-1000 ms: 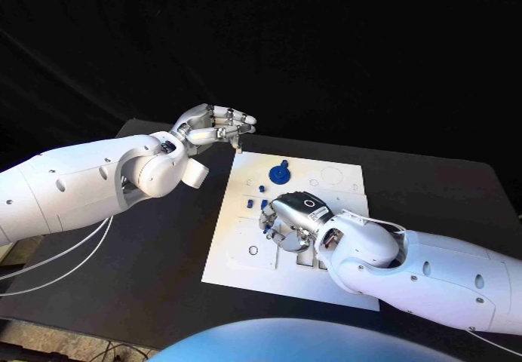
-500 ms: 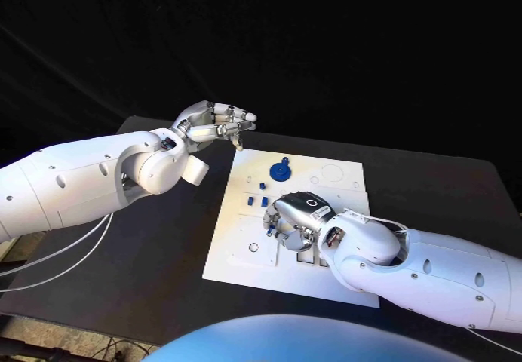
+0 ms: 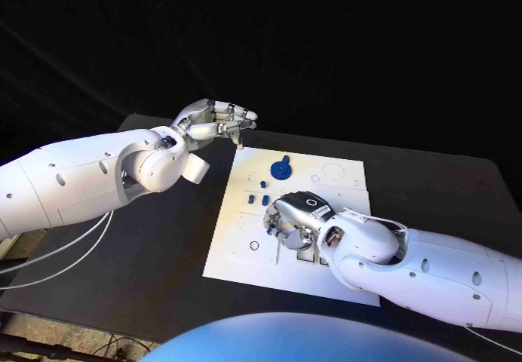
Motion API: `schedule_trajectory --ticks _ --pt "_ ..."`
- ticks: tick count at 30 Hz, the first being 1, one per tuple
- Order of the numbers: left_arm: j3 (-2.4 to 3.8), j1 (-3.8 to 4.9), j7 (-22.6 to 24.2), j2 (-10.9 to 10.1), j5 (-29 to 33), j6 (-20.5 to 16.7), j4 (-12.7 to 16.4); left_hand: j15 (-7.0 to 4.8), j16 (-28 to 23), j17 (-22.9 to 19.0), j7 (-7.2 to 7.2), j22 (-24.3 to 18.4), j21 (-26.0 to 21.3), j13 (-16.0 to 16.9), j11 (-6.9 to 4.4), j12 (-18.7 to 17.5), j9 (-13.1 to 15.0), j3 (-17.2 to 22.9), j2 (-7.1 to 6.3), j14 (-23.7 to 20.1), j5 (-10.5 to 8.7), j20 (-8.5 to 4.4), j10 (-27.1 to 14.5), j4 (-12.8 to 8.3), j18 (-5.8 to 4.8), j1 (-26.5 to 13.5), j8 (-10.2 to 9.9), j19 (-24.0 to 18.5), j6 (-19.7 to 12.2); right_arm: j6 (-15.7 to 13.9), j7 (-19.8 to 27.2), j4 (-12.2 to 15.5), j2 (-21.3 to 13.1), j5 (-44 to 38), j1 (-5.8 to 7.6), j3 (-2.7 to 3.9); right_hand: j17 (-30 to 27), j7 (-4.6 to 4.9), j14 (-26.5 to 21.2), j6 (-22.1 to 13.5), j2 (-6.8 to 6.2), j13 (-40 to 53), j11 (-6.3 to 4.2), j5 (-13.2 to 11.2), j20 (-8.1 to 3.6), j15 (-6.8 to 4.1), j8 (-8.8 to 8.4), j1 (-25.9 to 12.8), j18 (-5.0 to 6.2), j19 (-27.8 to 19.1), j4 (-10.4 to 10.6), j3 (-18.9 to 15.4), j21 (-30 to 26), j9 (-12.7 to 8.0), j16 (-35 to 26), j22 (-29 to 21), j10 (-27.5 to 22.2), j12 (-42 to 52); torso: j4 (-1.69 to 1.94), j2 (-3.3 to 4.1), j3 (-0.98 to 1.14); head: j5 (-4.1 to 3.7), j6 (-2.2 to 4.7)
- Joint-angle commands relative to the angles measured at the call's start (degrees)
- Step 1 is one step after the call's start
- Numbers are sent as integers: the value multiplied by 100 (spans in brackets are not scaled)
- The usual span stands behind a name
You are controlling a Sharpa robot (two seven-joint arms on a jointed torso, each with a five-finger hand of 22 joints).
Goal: Assemble the parts on the task board
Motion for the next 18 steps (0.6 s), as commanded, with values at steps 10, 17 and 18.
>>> schedule_trajectory --ticks 10,17,18 --pt "4 6 6 -13 -14 66 22 11 -40 -7 0 -8 -31 -6 5 -9 -7 -33 -1 -26 14 26 -56 -1 83 -60 39 8 -24 169 1 -17 0 -77 -46 -20 -5 13 229 -11 44 6 -285 19 -12 -28 19 -2 -67 -11 -33 -11 -19 8 15 378 328 19 0 -8 -8 7 -44" --pt "5 6 3 -22 -16 70 21 11 -41 -7 0 -10 -34 -9 6 -13 -7 -34 -1 -27 15 27 -67 -1 83 -59 42 9 -23 81 -44 6 -46 -135 -48 -21 -5 13 229 -11 44 6 -285 19 -12 -28 19 -2 -67 -11 -33 -11 -19 8 15 378 328 19 -2 -7 -5 14 -49" --pt "5 6 3 -23 -16 70 21 11 -41 -7 0 -10 -34 -9 6 -13 -7 -34 -1 -27 15 27 -67 -1 83 -59 42 9 -23 51 -49 12 -54 -145 -48 -21 -5 13 229 -11 44 6 -285 19 -12 -28 19 -2 -67 -11 -33 -11 -19 8 15 378 328 19 -1 -8 -5 14 -48"
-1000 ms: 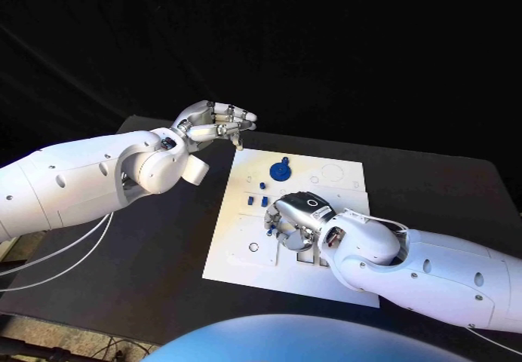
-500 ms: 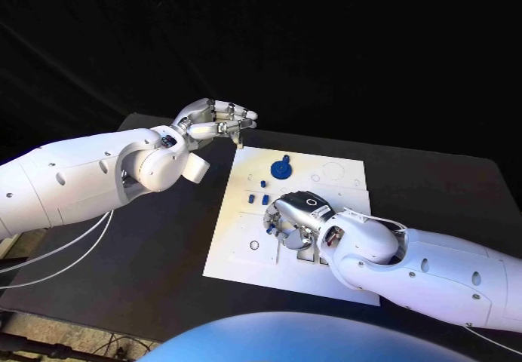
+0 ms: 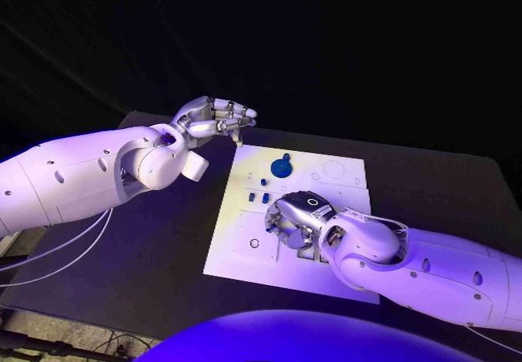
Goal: Assemble the parts on the task board
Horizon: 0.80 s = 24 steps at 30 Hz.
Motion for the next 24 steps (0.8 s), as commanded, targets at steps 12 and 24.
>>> schedule_trajectory --ticks 12,24 --pt "4 6 14 0 -12 81 11 12 -18 -7 1 -6 -37 -12 7 -16 -7 -35 -2 -27 15 28 -36 -1 84 -59 22 10 -23 -159 -56 97 -79 -173 -21 -8 -14 25 228 -8 46 13 -284 31 -11 -26 29 -20 -68 -12 -49 -4 -19 14 11 383 330 31 -1 -3 3 5 2" --pt "4 6 -4 -3 -14 103 15 13 -19 -7 2 -9 -41 -15 8 -21 -7 -37 -2 -28 15 29 -50 -1 84 -59 25 11 -25 72 -138 87 -74 -185 -21 -8 -14 25 228 -8 46 13 -284 31 -11 -26 29 -20 -68 -12 -49 -4 -19 14 11 383 330 31 3 1 -2 4 -4"
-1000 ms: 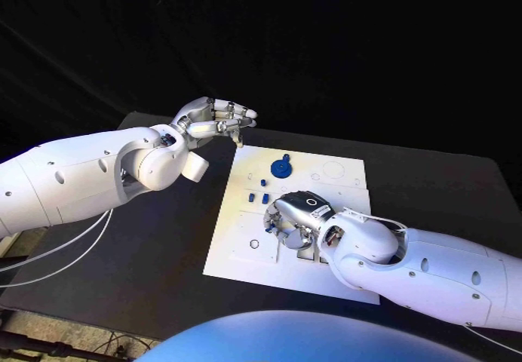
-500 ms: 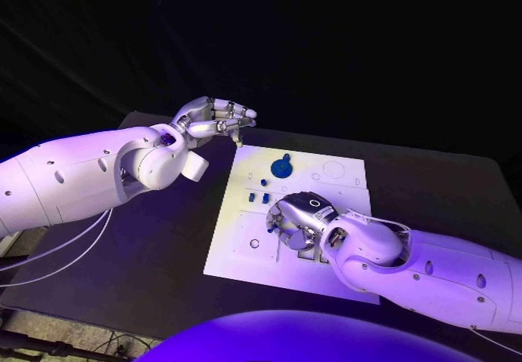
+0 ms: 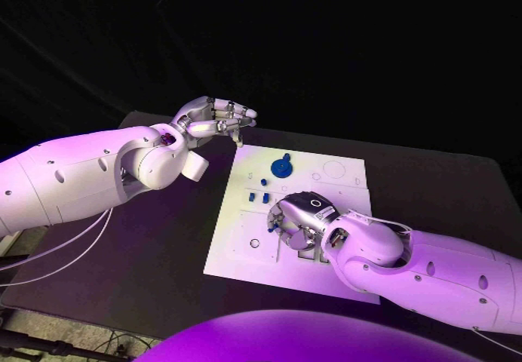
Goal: Assemble the parts on the task board
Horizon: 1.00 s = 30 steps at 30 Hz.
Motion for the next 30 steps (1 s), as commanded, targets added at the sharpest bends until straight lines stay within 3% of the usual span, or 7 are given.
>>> schedule_trajectory --ticks 1,30 --pt "5 5 9 4 -12 96 18 13 -19 -7 2 -5 -18 -5 8 -21 -7 -37 -2 -28 15 29 -50 -1 83 -59 25 11 -25 163 -84 -1 14 -95 -5 0 -4 34 228 -2 50 11 -284 15 -11 -26 11 -23 -69 -10 -45 15 -14 7 11 389 330 1 3 2 -4 -5 -3" --pt "5 6 -20 -12 -30 126 34 16 -21 -7 4 -11 -26 -10 12 -28 -8 -42 -4 -30 15 31 -76 1 83 -61 27 13 -33 422 -171 11 136 -316 -4 0 -2 35 228 -6 54 14 -282 14 -10 -25 12 -33 -70 -8 -58 19 -8 14 14 394 331 -7 4 2 -4 -1 -12"
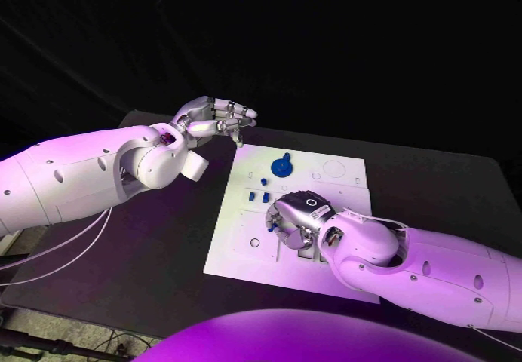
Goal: Assemble the parts on the task board
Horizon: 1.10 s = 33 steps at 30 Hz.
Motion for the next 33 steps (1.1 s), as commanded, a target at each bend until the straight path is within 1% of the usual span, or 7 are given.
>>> schedule_trajectory --ticks 1,8,12,24,28,32,33 --pt "4 6 16 4 -19 96 18 16 -21 -7 5 -5 -26 -5 12 -28 -8 -42 -4 -30 15 31 -34 2 83 -61 30 13 -33 183 25 19 29 -102 -22 -16 -2 45 228 4 52 9 -283 18 -10 -26 14 -29 -71 -8 -41 1 -8 2 14 392 331 17 1 3 -1 -3 1" --pt "4 6 17 -1 -20 92 21 16 -21 -7 5 -5 -26 -5 12 -28 -8 -42 -4 -30 15 31 -34 2 83 -61 30 13 -33 177 65 23 43 -84 -22 -16 -5 45 227 3 53 11 -282 17 -9 -25 15 -36 -73 -4 -46 2 2 6 12 398 332 14 -2 -1 -3 -3 1" --pt "4 6 14 -3 -20 95 22 16 -21 -7 5 -5 -26 -5 12 -28 -8 -42 -4 -30 15 31 -34 2 83 -61 30 13 -33 187 66 16 49 -76 -22 -17 -5 45 227 3 53 11 -282 17 -9 -25 15 -36 -73 -4 -46 2 2 6 12 398 332 14 -2 2 1 -5 1" --pt "4 6 -12 -8 -20 121 22 20 -24 -7 7 -14 -37 -8 15 -28 -9 -48 1 -33 14 35 -55 7 83 -64 35 16 -42 175 67 -5 57 -14 -22 -17 -13 49 225 -6 52 13 -278 15 -8 -23 13 -58 -66 -20 -53 -1 -28 12 9 386 326 3 -6 1 0 -11 1" --pt "4 7 -18 -8 -20 128 21 20 -24 -7 7 -14 -37 -8 15 -28 -9 -48 1 -33 14 35 -55 7 83 -64 35 16 -42 165 78 -7 59 22 -22 -17 -14 55 225 -24 51 13 -272 14 -5 -18 7 -83 -63 -30 -57 -3 -46 17 9 379 311 -14 -4 0 3 -11 1" --pt "4 7 -21 -9 -20 128 20 20 -24 -7 7 -14 -37 -8 15 -28 -9 -48 1 -33 14 35 -55 7 83 -64 35 16 -42 117 113 -12 60 70 -22 -18 -17 68 224 -56 30 17 -262 6 3 -8 -1 -136 -62 -37 -70 -35 -57 30 10 379 292 -39 -5 2 4 -11 1" --pt "4 7 -21 -9 -20 128 19 20 -24 -7 7 -14 -37 -8 15 -28 -9 -48 1 -33 14 35 -55 7 83 -64 35 16 -42 106 123 -14 60 82 -22 -18 -19 88 224 -113 1 17 -250 2 11 4 -28 -175 -60 -45 -78 -69 -71 29 10 375 265 -61 -5 2 5 -11 1"
